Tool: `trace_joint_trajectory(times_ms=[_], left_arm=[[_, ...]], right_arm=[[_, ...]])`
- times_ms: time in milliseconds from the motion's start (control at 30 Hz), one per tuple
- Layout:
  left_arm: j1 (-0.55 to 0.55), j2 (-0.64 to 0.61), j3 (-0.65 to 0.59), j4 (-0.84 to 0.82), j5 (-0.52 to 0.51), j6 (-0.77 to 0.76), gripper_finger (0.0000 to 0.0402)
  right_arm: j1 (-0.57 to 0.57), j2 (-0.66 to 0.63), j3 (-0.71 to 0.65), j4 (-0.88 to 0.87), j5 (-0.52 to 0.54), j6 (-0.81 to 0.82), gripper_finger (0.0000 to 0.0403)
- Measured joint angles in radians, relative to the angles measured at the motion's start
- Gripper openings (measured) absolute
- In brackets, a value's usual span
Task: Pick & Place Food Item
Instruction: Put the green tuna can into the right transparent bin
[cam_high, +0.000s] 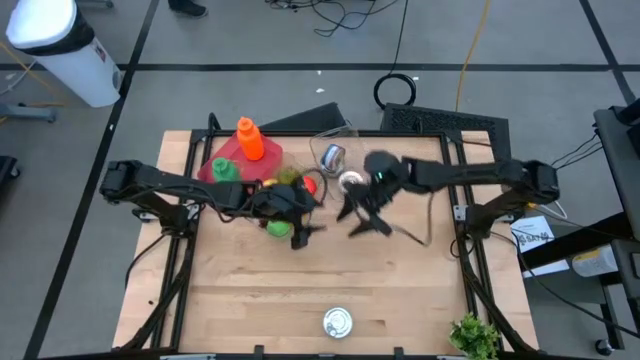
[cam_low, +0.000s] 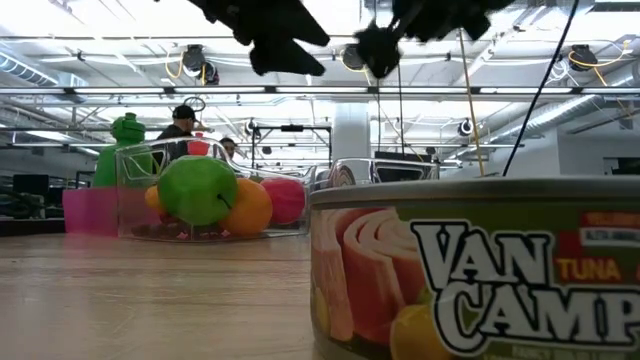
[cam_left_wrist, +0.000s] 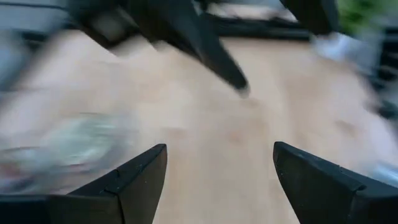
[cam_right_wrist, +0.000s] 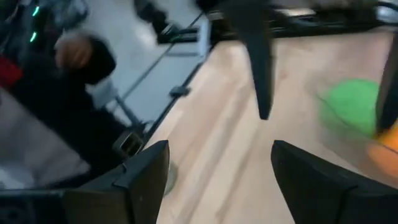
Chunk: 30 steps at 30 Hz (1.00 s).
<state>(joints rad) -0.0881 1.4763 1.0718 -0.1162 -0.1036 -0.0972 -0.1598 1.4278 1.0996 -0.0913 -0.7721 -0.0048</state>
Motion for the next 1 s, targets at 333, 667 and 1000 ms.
trace_joint_trajectory(times_ms=[333,667,1000], left_arm=[[-0.189,0.283,0.0,0.17,0.24,0.024,0.0301],[-0.33,0.517,-0.001,0.511,0.233,-0.033,0.0301],[-0.328,0.551,0.0,0.488,0.013,-0.107,0.0301]], right_arm=[[0.283,-0.123,0.0,-0.077,0.336,-0.032,0.0256],[0.495,-0.123,0.0,-0.085,0.601,0.019,0.0256],[0.696,-0.125,0.0,-0.055,1.056,0.016,0.0256]])
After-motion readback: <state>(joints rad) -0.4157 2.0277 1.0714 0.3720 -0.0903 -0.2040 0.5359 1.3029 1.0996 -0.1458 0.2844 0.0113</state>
